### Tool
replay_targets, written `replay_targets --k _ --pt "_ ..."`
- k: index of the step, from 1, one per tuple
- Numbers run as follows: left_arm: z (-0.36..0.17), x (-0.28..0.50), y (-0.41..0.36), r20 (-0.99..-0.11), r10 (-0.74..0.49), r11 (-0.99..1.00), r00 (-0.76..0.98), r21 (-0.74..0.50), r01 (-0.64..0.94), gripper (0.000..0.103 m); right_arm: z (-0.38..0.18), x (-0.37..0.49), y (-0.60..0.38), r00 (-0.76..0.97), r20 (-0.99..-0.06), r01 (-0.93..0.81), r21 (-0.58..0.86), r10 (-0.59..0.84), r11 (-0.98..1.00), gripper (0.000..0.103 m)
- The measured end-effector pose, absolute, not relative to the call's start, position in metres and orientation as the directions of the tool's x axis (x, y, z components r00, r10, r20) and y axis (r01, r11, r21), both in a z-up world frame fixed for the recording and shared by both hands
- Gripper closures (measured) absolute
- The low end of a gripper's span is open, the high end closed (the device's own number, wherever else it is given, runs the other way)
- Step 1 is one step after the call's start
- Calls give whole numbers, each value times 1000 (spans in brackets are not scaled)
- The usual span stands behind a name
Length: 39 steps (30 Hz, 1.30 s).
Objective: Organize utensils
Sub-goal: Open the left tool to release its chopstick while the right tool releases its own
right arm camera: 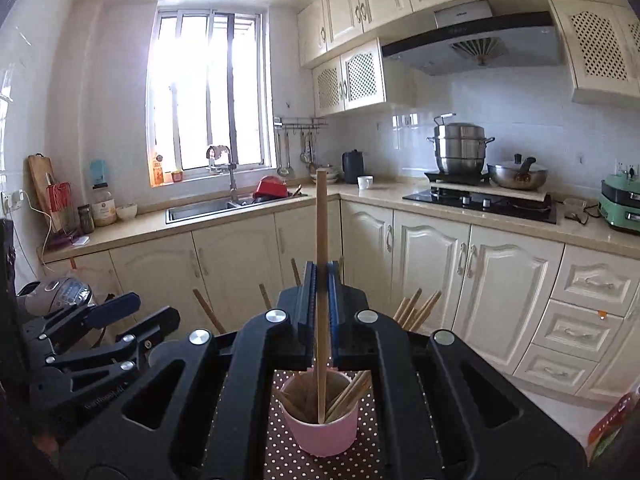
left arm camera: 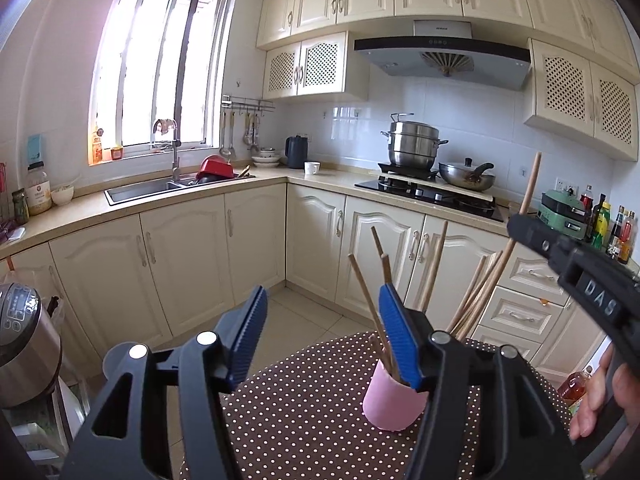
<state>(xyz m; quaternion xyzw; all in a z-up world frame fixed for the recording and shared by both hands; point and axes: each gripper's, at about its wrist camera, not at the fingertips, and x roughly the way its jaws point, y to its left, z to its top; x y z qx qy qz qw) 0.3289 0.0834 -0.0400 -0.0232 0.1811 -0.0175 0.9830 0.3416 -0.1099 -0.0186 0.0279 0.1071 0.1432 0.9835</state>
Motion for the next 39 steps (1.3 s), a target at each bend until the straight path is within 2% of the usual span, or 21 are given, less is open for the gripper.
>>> replay_targets --k 20,27,39 --pt "-52 333 80 -383 -43 999 923 -37 31 41 -82 367 -102 869 -387 -278 133 308 951 97" --pt "-53 331 81 -388 -45 999 921 -40 31 40 -85 363 -104 865 -392 -275 153 313 949 96" --pt "-45 304 76 -371 -48 999 928 -37 37 36 -69 323 -121 884 -351 -267 159 307 950 95"
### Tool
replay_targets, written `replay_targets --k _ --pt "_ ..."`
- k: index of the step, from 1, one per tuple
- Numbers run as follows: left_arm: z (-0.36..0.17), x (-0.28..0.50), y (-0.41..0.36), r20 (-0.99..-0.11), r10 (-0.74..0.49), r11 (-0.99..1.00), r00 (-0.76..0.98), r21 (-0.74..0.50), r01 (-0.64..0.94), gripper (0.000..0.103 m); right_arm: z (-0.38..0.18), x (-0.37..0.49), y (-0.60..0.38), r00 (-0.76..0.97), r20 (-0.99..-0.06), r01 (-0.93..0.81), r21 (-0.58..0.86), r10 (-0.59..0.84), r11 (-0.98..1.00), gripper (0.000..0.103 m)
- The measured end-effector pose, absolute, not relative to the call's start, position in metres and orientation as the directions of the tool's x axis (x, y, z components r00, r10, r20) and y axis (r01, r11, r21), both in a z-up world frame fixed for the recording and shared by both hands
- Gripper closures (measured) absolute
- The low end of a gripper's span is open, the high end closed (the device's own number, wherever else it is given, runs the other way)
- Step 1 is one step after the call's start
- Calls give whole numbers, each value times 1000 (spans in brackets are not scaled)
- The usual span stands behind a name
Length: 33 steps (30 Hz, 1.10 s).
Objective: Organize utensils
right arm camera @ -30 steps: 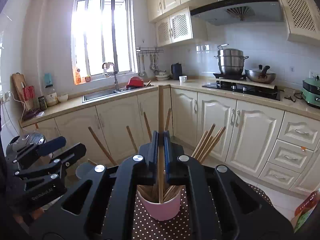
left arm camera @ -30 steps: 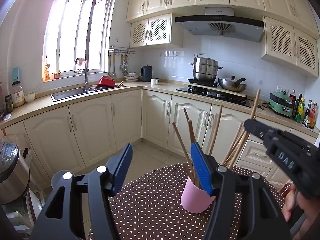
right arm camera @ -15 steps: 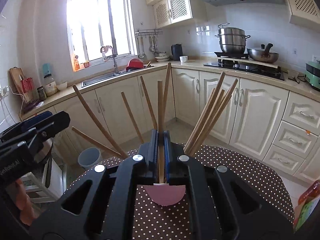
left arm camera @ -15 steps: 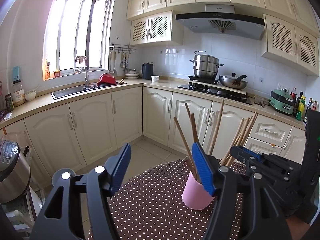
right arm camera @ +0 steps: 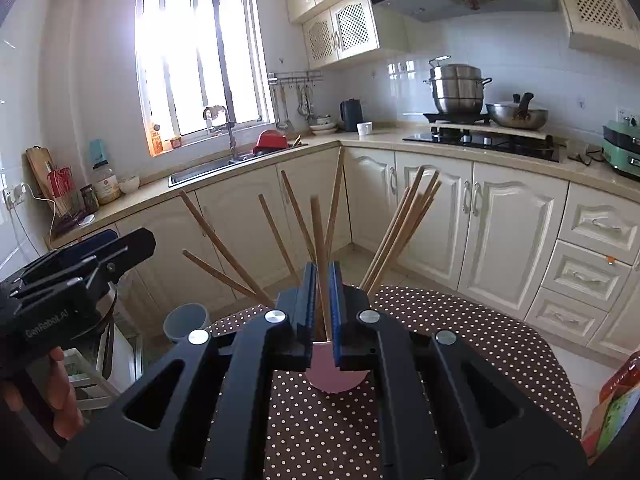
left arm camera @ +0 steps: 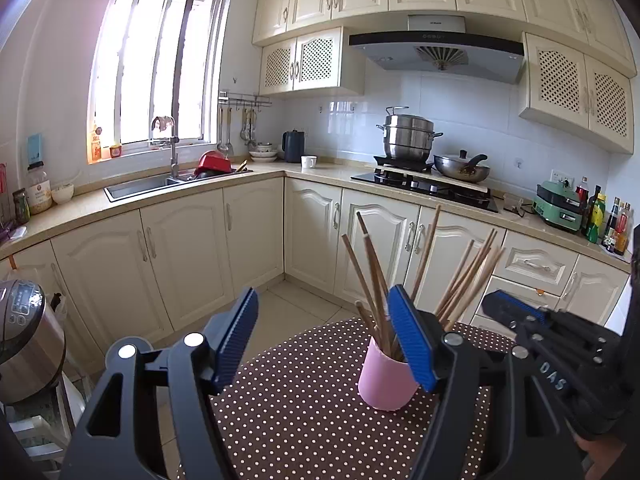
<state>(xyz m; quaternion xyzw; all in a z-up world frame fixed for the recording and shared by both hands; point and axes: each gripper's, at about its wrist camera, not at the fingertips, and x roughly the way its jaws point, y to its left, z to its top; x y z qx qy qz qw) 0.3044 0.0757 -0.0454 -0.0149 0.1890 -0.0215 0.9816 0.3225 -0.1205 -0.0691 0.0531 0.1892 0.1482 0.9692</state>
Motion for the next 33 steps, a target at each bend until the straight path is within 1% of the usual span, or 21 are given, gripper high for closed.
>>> replay_targets --k 8,17,20,22,23,24,25,26,27,28,31,32,33 --pt "-32 267 68 -343 -53 998 938 -30 46 34 -46 276 -131 904 -297 -271 162 309 949 95" --pt "-17 206 57 -293 -44 999 955 7 48 33 -25 208 -132 928 -233 -270 119 291 955 95" --pt "-11 182 56 -273 -52 998 961 2 55 31 -21 186 -131 936 -218 -262 97 277 960 94" --pt "-7 168 54 -267 -54 998 962 2 57 29 -19 173 -131 941 -212 -252 82 264 964 85" --pt "-6 161 53 -264 -54 998 963 4 58 29 -19 166 -130 943 -210 -246 78 257 966 78" --pt "-4 155 53 -258 -58 998 964 5 61 29 -18 156 -130 947 -196 -244 77 255 967 74" --pt "-3 144 52 -248 -61 998 967 7 65 29 -17 150 -130 949 -188 -242 75 252 967 72" --pt "-2 138 51 -242 -61 998 968 10 66 28 -16 143 -130 952 -180 -239 70 248 969 68" --pt "-1 134 50 -239 -60 998 969 13 65 28 -16 137 -131 954 -172 -237 68 245 969 56" --pt "0 126 49 -234 -59 998 971 18 65 28 -15 130 -131 957 -161 -233 69 241 970 53" --pt "4 105 49 -213 -56 998 975 26 63 24 -14 112 -132 960 -146 -232 66 239 971 53" --pt "4 98 50 -205 -57 998 977 22 63 23 -13 106 -132 961 -142 -229 63 236 971 51" --pt "5 90 51 -199 -60 998 978 13 64 22 -12 102 -131 963 -135 -225 61 232 972 46"
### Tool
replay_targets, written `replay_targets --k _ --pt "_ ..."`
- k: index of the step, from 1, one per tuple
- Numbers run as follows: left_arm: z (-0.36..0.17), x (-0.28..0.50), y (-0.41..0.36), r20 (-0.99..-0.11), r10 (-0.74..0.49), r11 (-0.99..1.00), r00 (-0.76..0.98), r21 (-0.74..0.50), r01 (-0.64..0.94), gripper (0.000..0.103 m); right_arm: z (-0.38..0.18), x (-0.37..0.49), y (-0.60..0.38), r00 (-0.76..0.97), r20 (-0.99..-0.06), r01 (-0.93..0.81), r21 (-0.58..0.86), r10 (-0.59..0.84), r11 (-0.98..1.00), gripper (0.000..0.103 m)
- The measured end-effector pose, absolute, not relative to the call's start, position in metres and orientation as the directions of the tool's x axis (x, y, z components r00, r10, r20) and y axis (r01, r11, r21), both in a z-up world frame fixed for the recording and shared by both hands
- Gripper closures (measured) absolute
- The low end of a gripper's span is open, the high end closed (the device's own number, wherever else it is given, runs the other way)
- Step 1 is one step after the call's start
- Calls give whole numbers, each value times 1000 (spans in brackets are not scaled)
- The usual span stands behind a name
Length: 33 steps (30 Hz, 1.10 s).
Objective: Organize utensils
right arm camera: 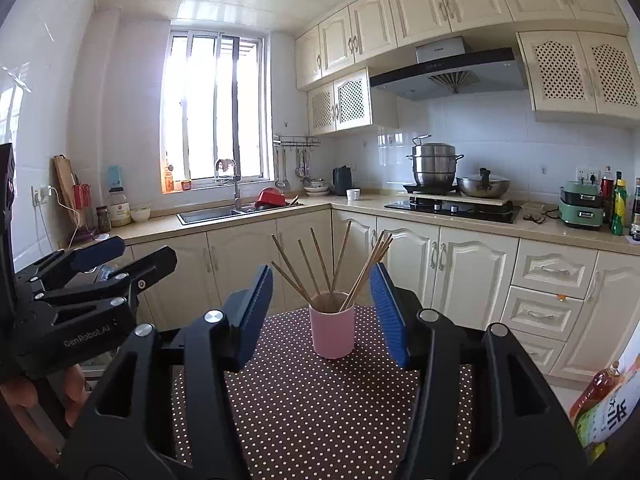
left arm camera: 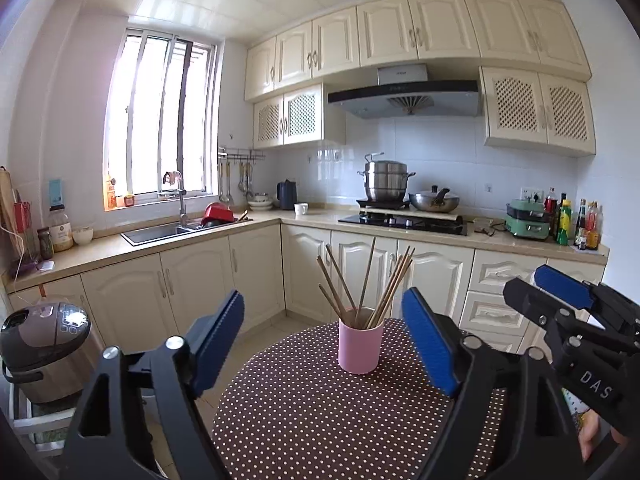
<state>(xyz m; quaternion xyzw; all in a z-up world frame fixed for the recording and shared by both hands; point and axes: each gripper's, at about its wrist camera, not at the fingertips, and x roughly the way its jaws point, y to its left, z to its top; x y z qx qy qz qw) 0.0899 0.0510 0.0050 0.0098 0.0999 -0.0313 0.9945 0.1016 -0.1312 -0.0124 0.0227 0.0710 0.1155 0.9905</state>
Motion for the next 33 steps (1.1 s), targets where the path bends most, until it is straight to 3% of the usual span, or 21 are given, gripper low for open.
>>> replay_targets --k 12,33 --pt "10 30 50 -154 -75 997 985 10 77 19 -14 47 -125 975 -68 -211 35 213 977 15" --pt "23 0 52 -60 -19 999 998 33 21 13 -3 15 -122 982 14 -189 -6 189 982 8"
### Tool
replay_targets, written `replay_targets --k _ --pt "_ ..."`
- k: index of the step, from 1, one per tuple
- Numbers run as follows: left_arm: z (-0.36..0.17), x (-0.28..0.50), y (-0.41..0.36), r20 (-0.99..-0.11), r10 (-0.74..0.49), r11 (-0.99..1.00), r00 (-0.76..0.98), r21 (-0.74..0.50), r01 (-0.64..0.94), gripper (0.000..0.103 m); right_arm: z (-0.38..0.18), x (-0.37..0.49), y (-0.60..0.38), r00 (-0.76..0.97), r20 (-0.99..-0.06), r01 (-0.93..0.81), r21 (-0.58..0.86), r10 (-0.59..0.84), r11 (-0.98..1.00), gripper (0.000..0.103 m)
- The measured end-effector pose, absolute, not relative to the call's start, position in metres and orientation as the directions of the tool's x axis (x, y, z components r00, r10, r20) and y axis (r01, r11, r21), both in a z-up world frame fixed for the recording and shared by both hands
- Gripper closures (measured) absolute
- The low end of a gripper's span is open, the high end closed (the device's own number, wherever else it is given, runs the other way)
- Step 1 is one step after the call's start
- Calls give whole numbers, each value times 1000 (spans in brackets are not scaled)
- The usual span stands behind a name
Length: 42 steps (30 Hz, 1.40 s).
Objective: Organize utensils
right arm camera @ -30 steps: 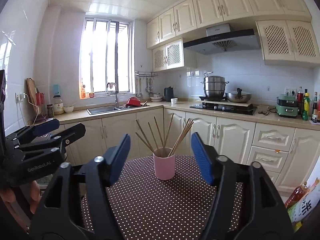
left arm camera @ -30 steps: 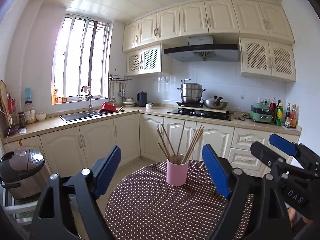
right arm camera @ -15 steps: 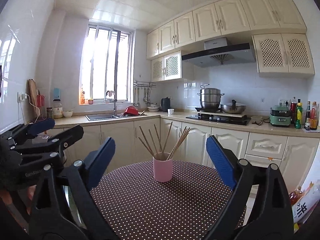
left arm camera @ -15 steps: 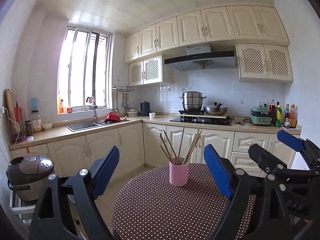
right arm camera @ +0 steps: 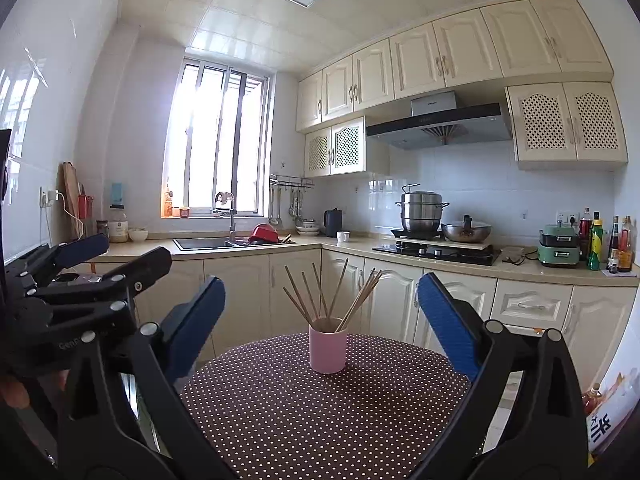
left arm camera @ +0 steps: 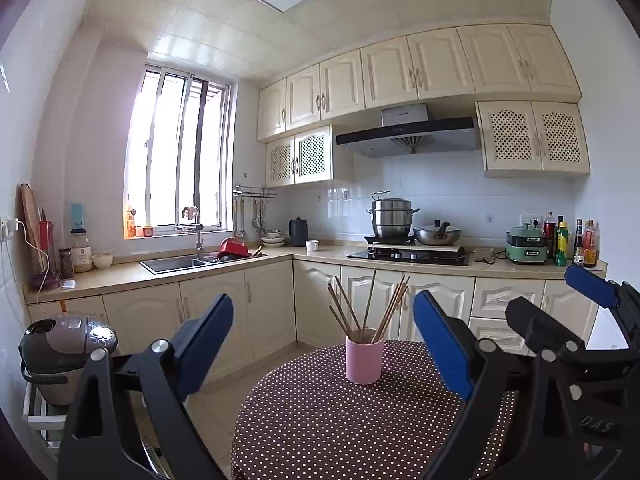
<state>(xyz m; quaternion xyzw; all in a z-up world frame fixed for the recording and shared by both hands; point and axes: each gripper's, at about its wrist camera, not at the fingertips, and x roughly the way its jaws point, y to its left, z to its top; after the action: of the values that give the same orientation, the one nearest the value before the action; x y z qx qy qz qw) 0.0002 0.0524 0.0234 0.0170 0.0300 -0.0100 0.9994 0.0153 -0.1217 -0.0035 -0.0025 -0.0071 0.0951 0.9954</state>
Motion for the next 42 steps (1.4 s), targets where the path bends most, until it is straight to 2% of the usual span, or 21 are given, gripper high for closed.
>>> replay_targets --k 17,42 --pt "23 3 54 -34 3 998 999 56 -1 13 -3 17 -123 982 14 -190 -10 190 982 8" --pt "23 10 57 -41 0 998 999 65 3 13 -6 25 -127 981 -6 -192 5 192 981 8"
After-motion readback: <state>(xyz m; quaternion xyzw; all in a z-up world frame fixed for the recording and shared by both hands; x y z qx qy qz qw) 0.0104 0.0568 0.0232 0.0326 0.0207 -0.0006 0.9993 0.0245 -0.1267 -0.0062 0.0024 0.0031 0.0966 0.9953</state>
